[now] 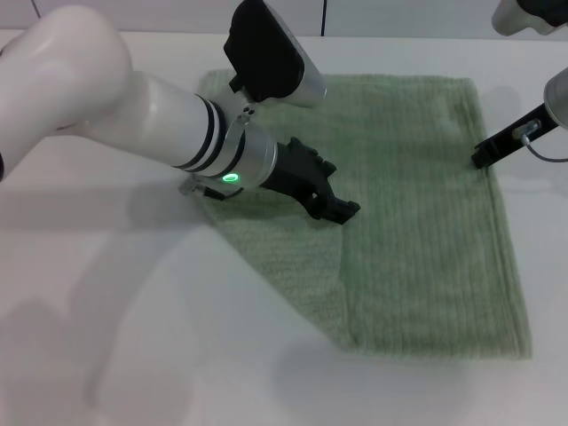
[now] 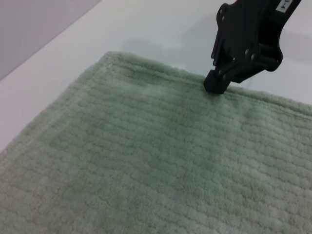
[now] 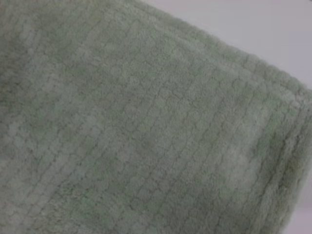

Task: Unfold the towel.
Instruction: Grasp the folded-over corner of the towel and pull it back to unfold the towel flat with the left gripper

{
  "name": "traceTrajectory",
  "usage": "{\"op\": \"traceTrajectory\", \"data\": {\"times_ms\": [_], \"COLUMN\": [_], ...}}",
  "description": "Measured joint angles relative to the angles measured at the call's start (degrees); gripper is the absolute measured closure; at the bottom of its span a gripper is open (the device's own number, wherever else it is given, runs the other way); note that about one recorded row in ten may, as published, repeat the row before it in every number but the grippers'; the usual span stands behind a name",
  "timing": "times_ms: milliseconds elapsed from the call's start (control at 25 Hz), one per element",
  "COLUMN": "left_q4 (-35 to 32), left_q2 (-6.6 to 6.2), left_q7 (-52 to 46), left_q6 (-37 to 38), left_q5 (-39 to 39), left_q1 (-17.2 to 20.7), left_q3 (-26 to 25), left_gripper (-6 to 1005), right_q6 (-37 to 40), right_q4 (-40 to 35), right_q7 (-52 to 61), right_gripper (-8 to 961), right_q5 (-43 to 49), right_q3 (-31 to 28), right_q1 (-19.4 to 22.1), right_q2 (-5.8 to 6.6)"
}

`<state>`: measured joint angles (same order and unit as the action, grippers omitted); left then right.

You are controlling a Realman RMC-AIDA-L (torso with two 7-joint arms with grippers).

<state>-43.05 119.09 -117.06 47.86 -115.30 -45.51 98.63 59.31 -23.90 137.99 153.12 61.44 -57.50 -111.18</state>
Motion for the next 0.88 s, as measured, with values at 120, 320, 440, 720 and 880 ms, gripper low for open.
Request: {"op": "traceTrajectory", "data": {"times_ms": [120, 320, 440, 720, 880], "left_q4": [0.1, 1.0, 1.2, 1.3, 1.3], "left_q2": [0.00, 0.00, 0.03, 0.08, 0.09], "left_q7": [-0.4, -0.5, -0.5, -0.5, -0.5], "left_q6": [-0.5, -0.8, -1.0, -2.0, -2.2], "left_q5": [0.0, 0.1, 0.3, 1.7, 1.9], "left_q1": [-0.2, -0.5, -0.6, -0.9, -0.9], "left_q3": [0.9, 1.4, 1.5, 4.2, 4.4], "left_gripper": [311, 312, 312, 314, 321], "right_q6": [0.0, -0.1, -0.2, -0.2, -0.3], "right_q4": [0.0, 0.0, 0.0, 0.0, 0.0], "right_q7": [0.0, 0.0, 0.0, 0.0, 0.0], "right_gripper": [953, 953, 953, 953, 953], "right_q5": [0.0, 0.0, 0.0, 0.0, 0.0], "right_q3": [0.0, 0.0, 0.0, 0.1, 0.1], "right_q1": [0.0, -0.2, -0.2, -0.4, -0.4], "right_q2": [-0.03, -0.08, -0.08, -0.09, -0.09]}}
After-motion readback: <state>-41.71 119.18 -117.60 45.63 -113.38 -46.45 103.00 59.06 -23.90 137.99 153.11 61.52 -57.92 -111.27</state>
